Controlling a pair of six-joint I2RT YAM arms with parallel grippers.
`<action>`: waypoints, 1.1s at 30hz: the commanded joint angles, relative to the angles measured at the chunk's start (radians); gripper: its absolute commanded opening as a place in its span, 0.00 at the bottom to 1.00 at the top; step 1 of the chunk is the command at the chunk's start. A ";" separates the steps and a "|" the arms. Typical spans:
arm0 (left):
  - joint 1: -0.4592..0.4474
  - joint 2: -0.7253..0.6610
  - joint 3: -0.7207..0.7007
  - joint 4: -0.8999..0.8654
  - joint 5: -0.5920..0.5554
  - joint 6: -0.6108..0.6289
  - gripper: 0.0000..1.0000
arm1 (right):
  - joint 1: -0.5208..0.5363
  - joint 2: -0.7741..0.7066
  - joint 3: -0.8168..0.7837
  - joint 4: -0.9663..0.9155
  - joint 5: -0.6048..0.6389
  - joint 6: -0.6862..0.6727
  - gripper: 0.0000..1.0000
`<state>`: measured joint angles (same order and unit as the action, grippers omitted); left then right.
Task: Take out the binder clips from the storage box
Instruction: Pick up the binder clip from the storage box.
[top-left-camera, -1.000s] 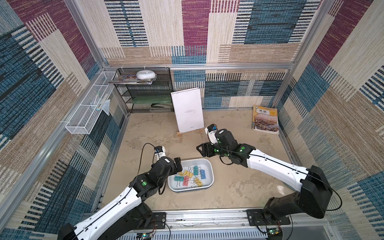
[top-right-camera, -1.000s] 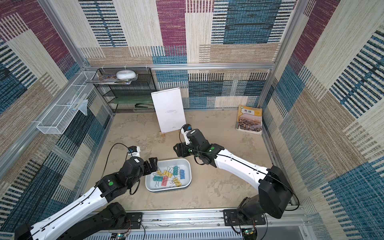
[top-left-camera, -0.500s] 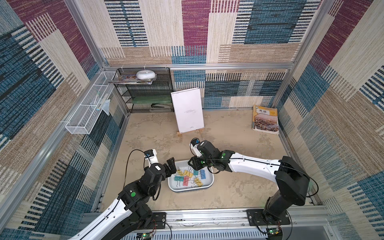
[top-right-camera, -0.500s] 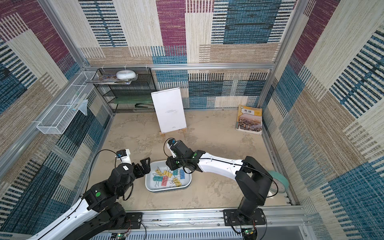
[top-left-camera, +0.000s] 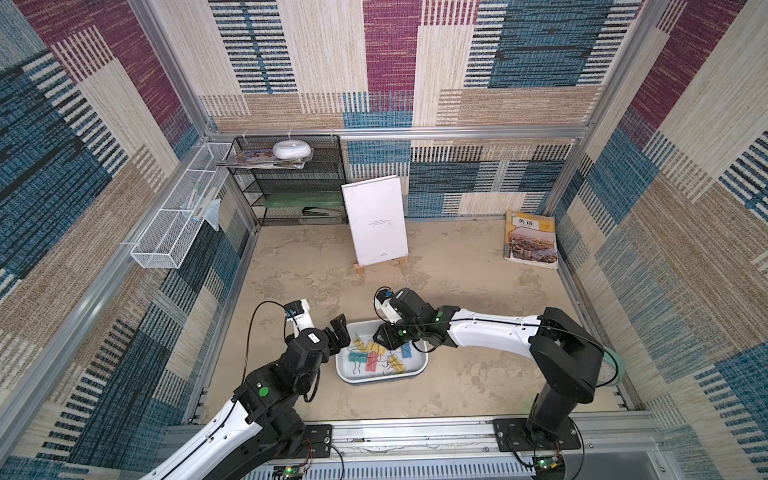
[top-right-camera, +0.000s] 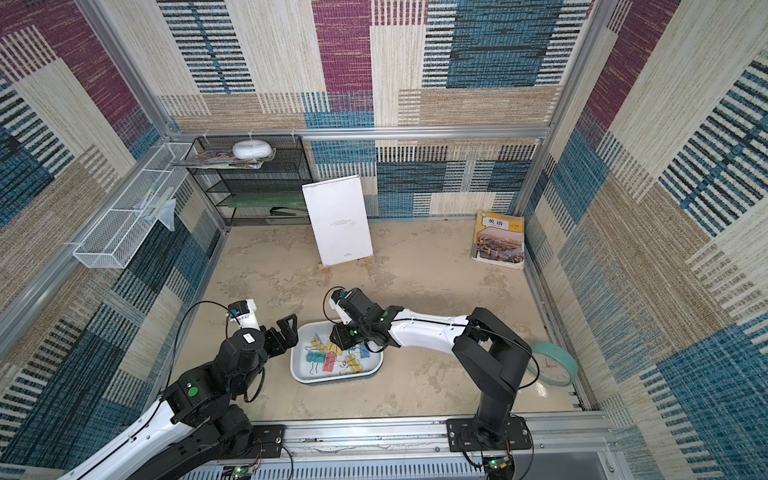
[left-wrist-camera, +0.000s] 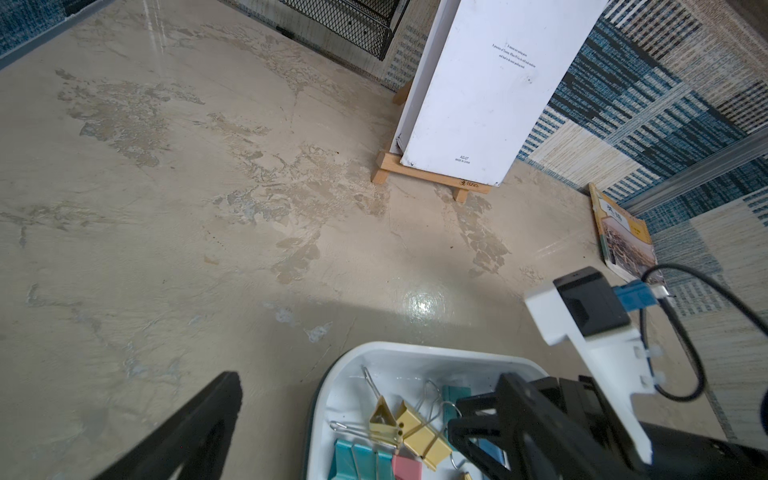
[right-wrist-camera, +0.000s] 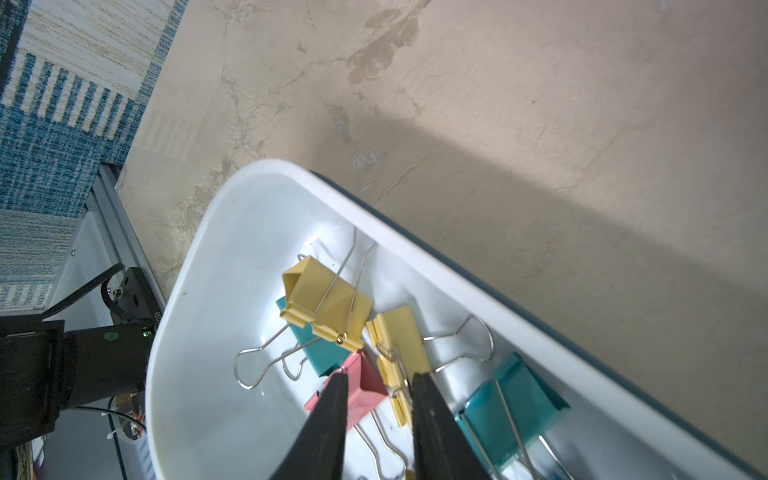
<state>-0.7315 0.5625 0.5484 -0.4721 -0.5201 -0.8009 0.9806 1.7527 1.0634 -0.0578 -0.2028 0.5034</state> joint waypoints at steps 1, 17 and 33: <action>-0.001 -0.004 0.002 -0.010 -0.018 0.004 0.99 | 0.001 0.020 -0.002 0.018 -0.015 -0.018 0.32; -0.007 -0.021 0.003 -0.017 -0.029 0.002 0.99 | 0.000 -0.014 -0.006 0.032 0.005 -0.025 0.00; -0.014 -0.041 0.002 -0.023 -0.040 0.001 0.99 | 0.003 -0.269 -0.019 -0.053 0.080 0.003 0.00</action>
<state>-0.7448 0.5240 0.5484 -0.4747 -0.5438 -0.8043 0.9813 1.5288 1.0389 -0.0780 -0.1741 0.4934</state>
